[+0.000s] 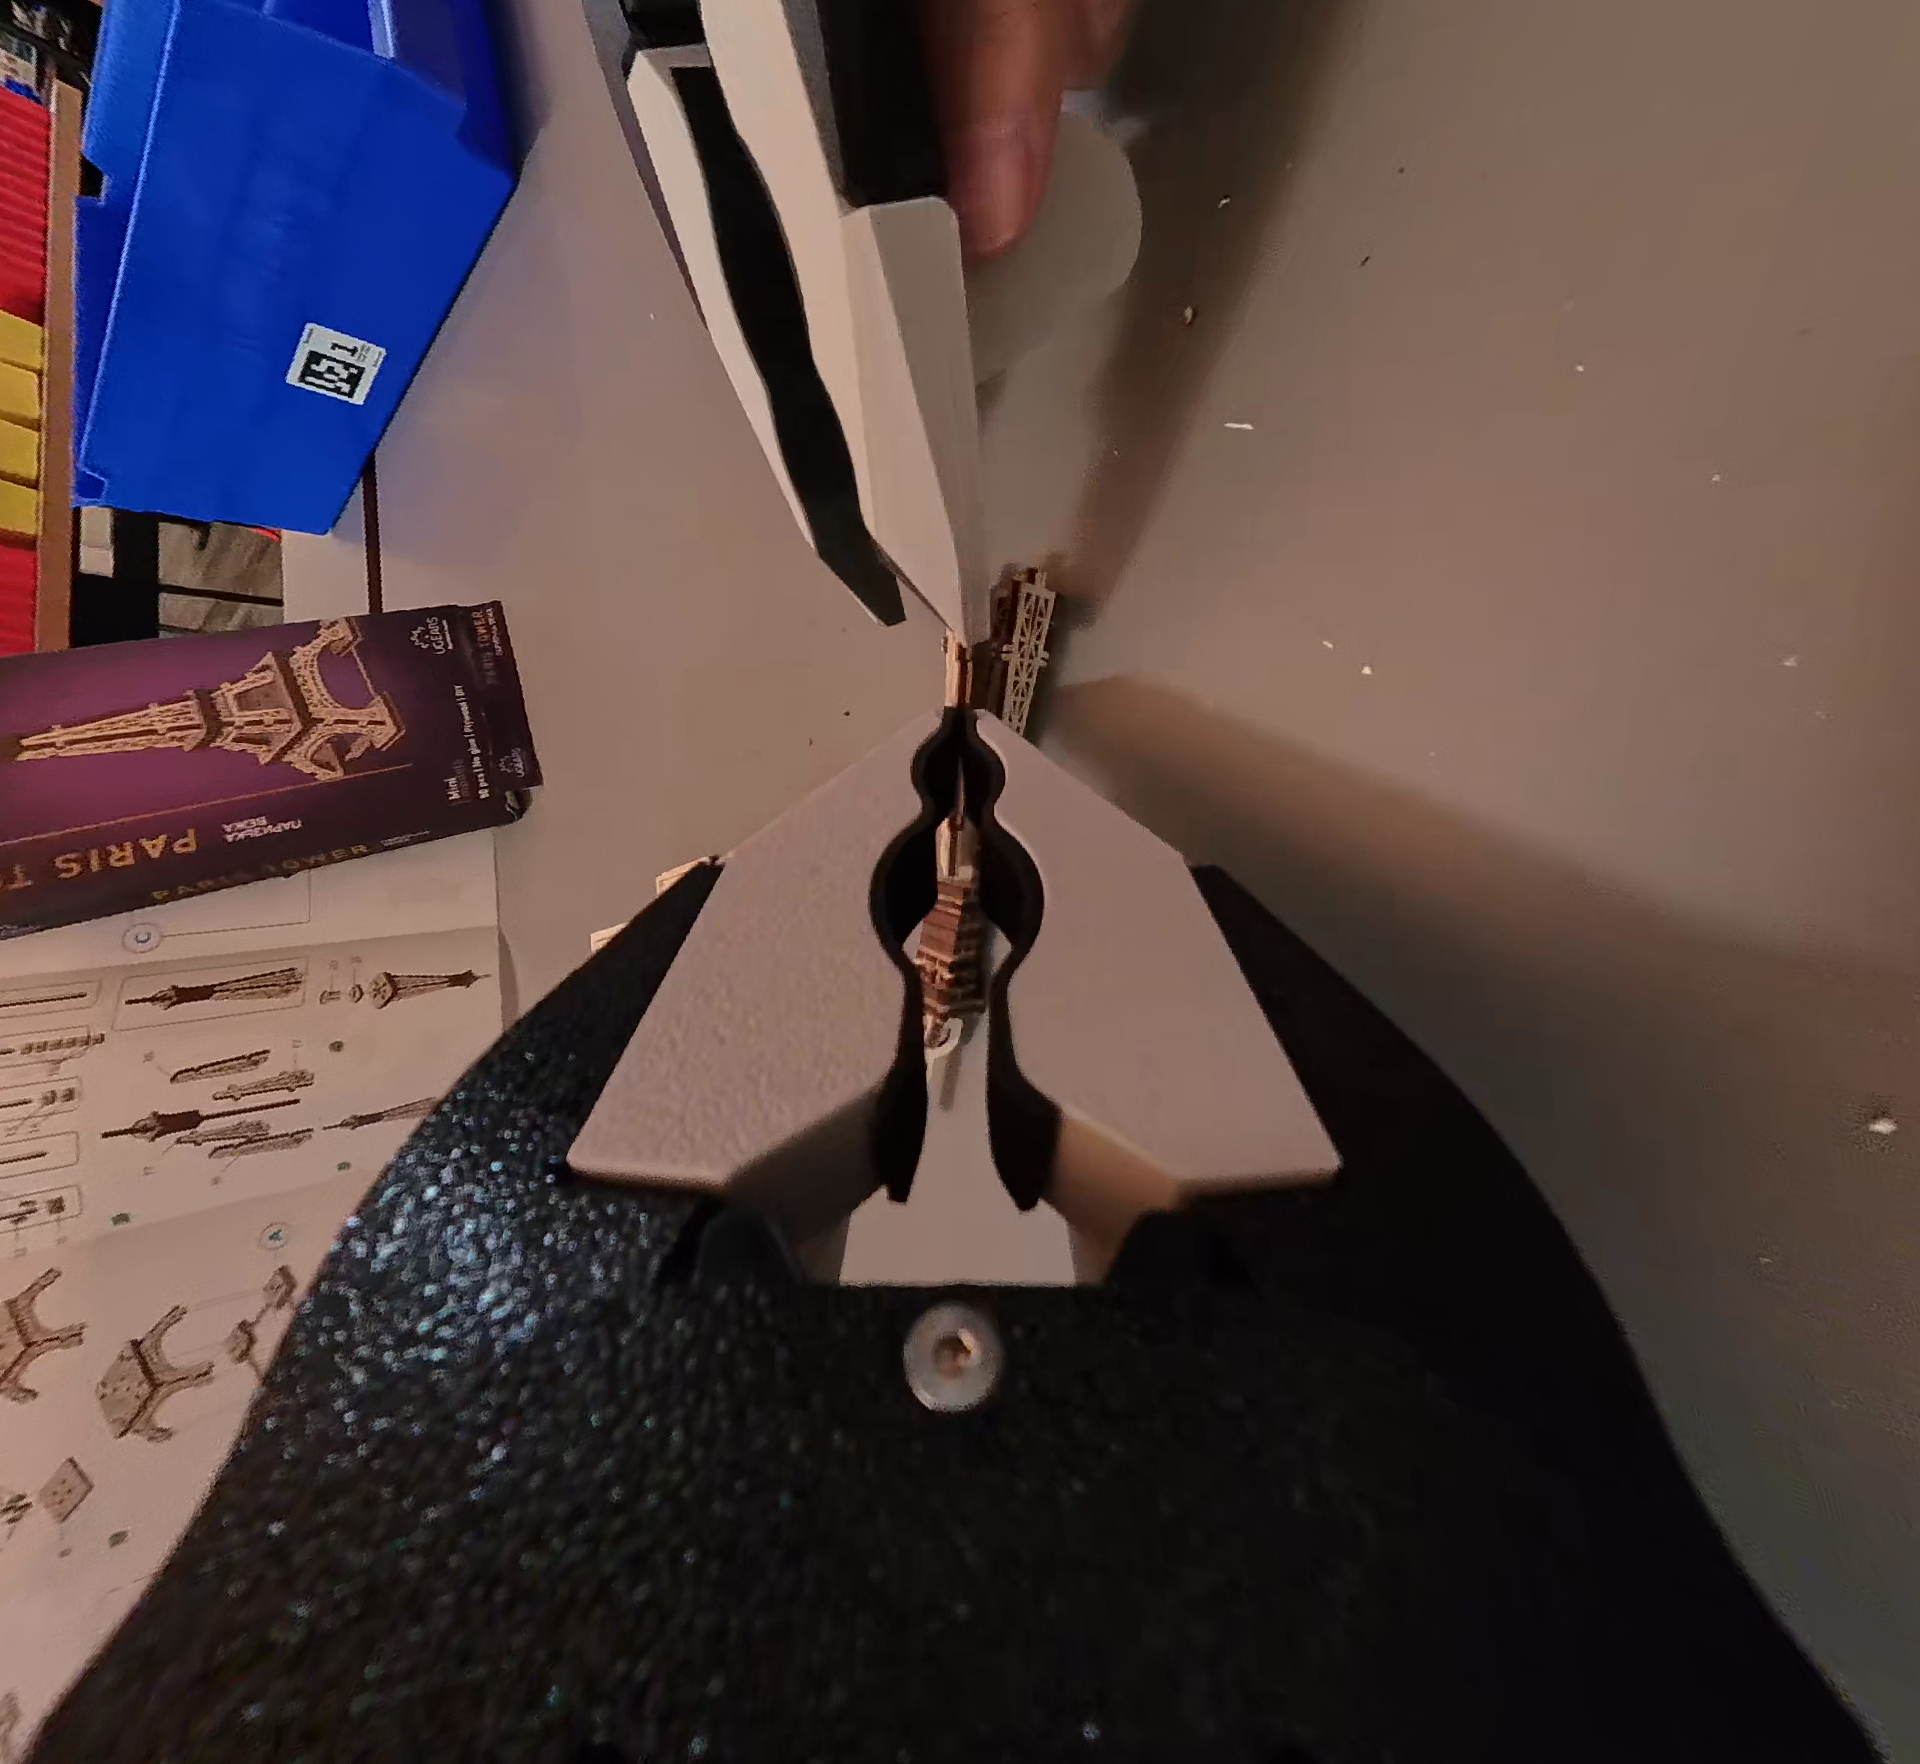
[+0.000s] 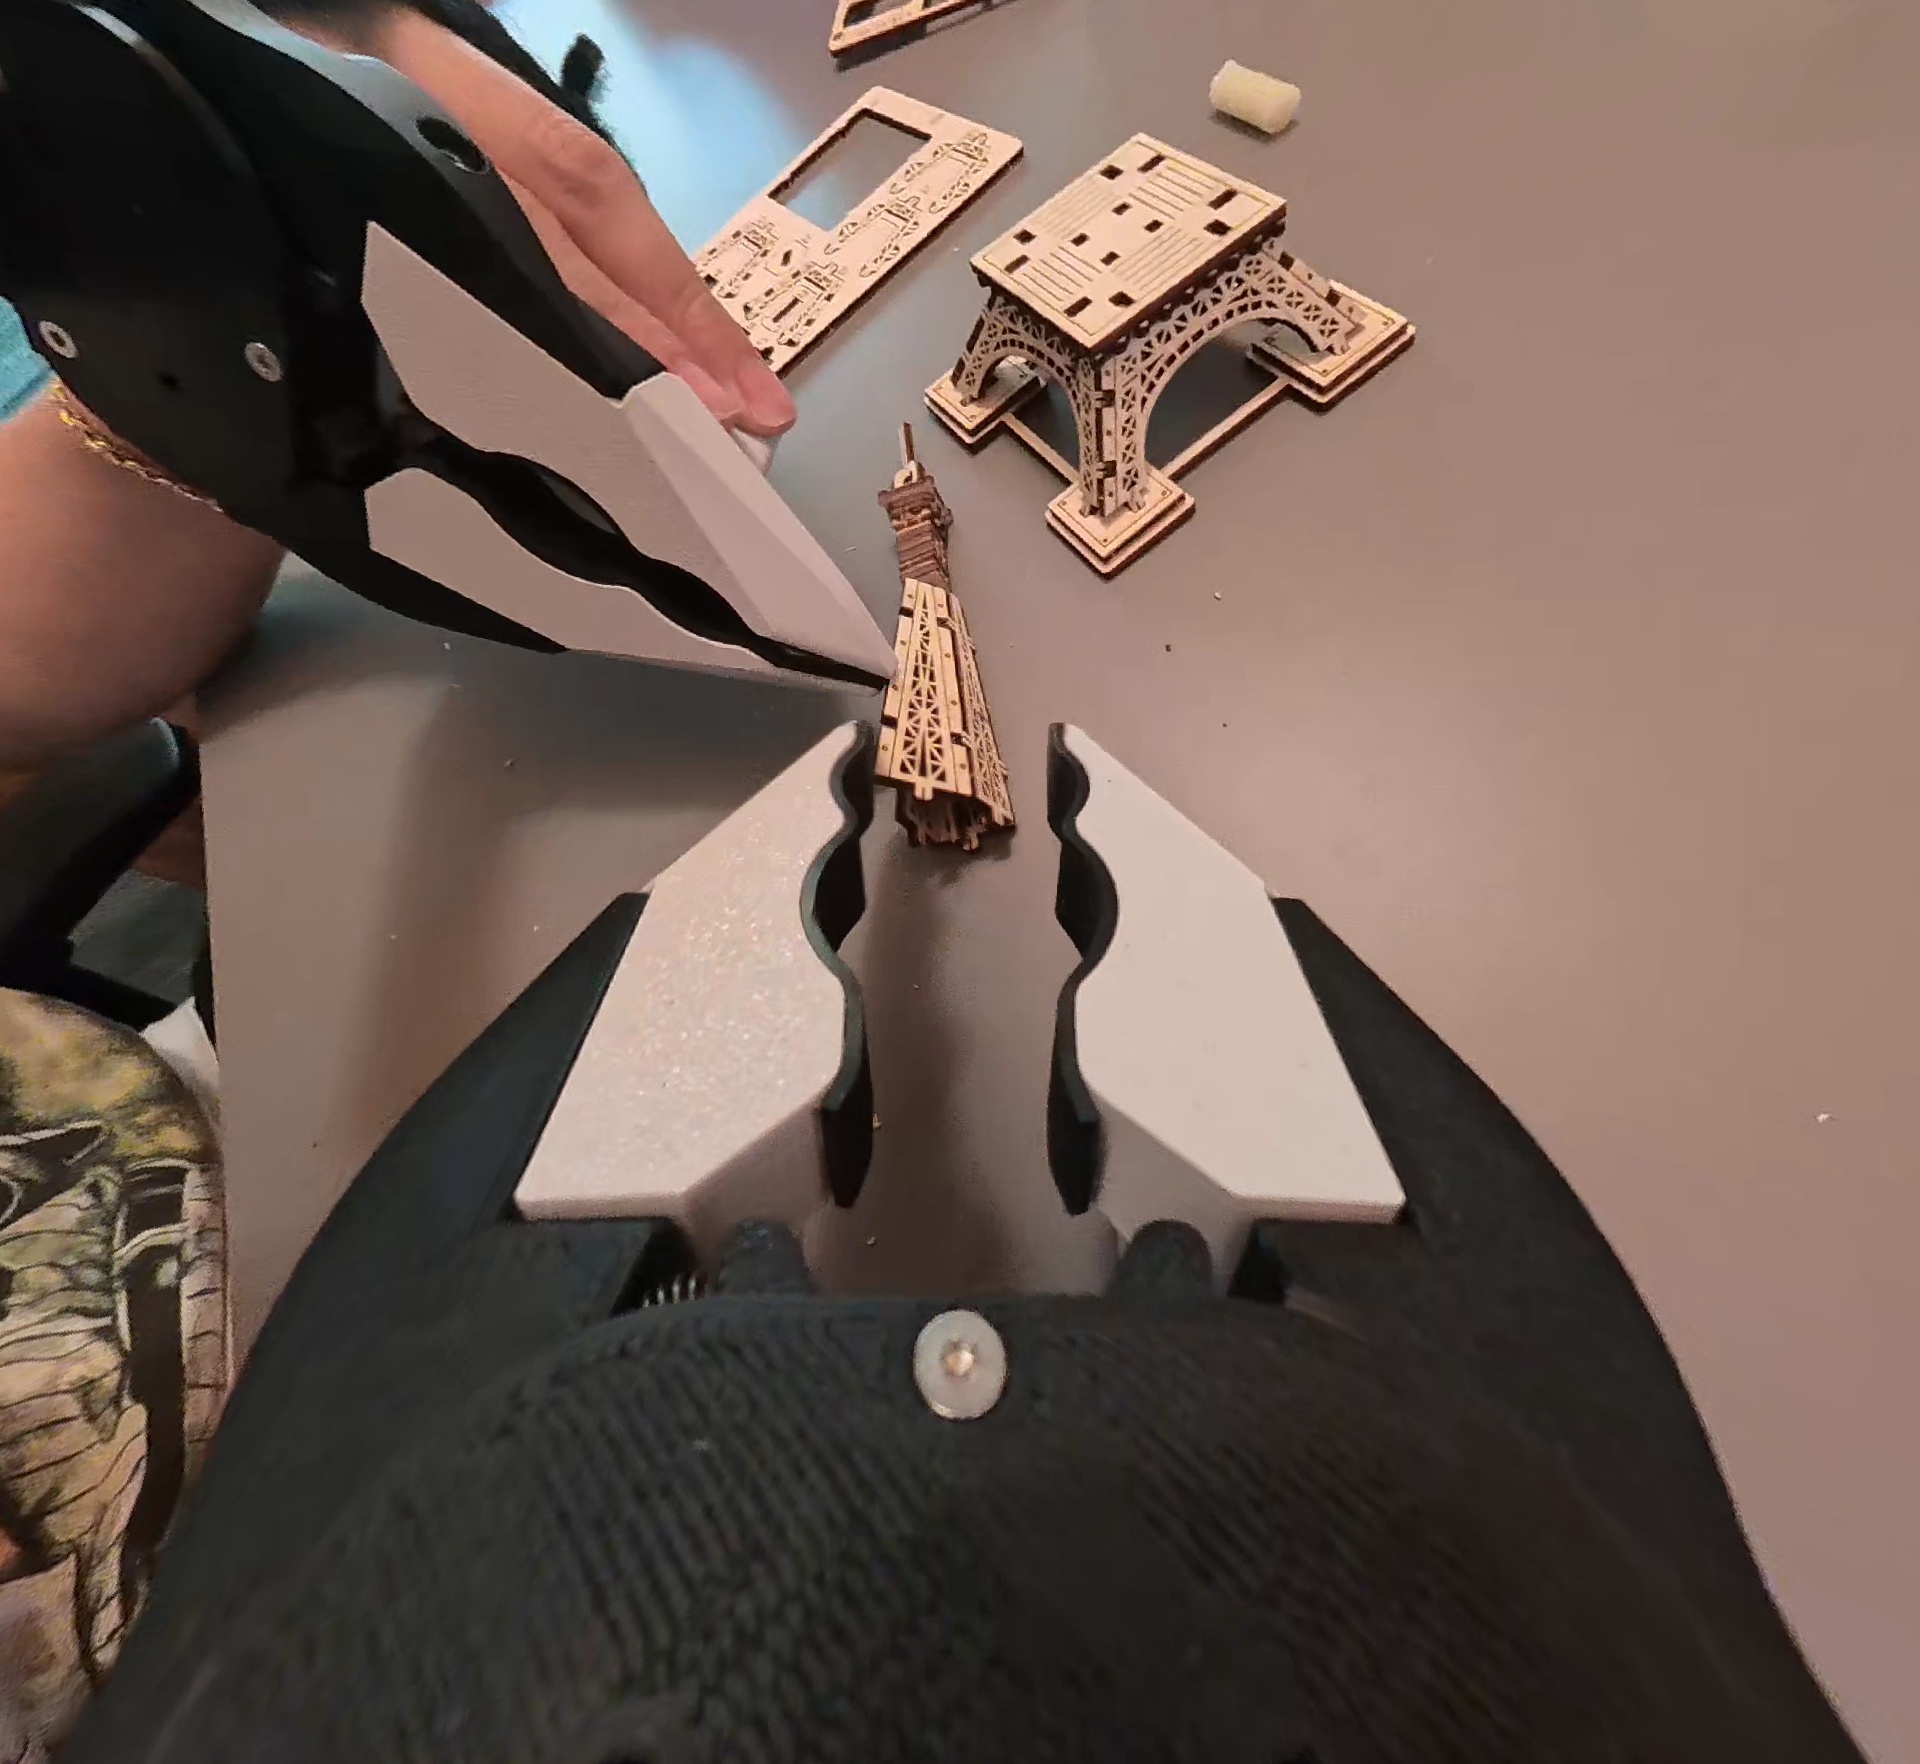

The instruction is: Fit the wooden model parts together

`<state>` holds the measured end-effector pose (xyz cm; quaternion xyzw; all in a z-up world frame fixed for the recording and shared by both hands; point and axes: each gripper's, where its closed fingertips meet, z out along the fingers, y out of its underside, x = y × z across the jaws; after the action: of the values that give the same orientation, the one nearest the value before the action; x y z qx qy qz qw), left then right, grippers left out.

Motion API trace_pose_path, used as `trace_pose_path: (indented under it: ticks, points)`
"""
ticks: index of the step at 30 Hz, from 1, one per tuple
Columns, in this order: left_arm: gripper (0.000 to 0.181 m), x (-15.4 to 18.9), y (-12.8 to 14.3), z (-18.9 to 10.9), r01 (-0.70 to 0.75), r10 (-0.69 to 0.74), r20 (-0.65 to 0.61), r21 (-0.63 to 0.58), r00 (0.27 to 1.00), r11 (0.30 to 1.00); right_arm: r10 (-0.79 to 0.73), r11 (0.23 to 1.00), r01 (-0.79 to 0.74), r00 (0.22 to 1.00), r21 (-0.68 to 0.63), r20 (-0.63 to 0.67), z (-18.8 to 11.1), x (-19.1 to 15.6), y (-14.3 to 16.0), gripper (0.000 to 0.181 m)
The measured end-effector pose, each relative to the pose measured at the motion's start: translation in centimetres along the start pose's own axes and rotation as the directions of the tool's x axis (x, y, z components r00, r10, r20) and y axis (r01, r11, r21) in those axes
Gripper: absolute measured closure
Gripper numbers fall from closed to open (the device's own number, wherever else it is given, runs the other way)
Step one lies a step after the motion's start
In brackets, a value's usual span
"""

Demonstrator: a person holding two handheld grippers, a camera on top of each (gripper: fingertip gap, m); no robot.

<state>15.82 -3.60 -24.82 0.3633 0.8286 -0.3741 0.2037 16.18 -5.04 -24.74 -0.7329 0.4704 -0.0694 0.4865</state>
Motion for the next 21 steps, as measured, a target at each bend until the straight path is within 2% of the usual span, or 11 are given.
trace_pose_path:
  ticks: [4,6,9,13,17,21]
  points:
    - [0.176,-1.1,0.3,-0.7,0.142,-0.144,0.018,0.089,0.989,0.986,0.050,0.999,-0.050,0.998,0.002,0.027,0.0,-0.1,0.0,0.153]
    - [0.176,-1.5,0.8,-1.6,0.251,-0.251,-0.019,0.131,0.968,0.959,0.067,0.998,-0.067,0.997,0.002,0.036,0.0,0.0,0.0,0.154]
    - [0.174,-2.1,1.7,-2.2,0.404,-0.398,-0.065,0.154,0.915,0.902,0.063,0.998,-0.063,0.997,-0.004,0.054,0.0,-0.2,0.1,0.158]
    - [0.165,-1.7,1.9,-1.3,0.596,-0.567,-0.199,0.134,0.799,0.792,0.086,0.996,-0.085,0.994,-0.010,0.069,0.1,-0.2,0.1,0.159]
    - [0.173,-1.9,2.1,-0.2,0.637,-0.603,-0.236,0.099,0.762,0.765,0.114,0.993,-0.113,0.989,-0.017,0.096,0.1,-0.3,0.2,0.162]
    - [0.173,-1.4,1.5,0.6,0.595,-0.564,-0.241,0.074,0.790,0.800,0.131,0.991,-0.130,0.985,-0.019,0.110,0.1,-0.2,0.2,0.162]
